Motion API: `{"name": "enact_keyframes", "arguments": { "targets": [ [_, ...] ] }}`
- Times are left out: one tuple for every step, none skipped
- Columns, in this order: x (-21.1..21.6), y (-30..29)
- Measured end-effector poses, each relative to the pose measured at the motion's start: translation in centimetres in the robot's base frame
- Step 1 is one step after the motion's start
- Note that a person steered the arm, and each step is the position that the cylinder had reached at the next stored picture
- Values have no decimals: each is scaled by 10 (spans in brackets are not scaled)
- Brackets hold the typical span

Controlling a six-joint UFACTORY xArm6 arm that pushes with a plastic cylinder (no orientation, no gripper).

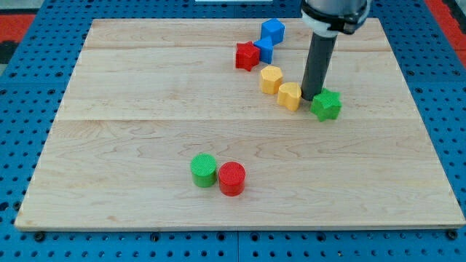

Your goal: Move the green star closer to the green circle

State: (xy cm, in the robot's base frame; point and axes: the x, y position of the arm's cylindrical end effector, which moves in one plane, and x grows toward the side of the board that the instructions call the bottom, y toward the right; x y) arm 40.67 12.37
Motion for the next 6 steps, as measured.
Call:
{"name": "enact_keyframes", "arguments": {
  "targets": [
    [-38, 27],
    [-10, 61],
    [36, 31],
    [61, -19],
    [39, -37],
    [48, -79]
  ]
}}
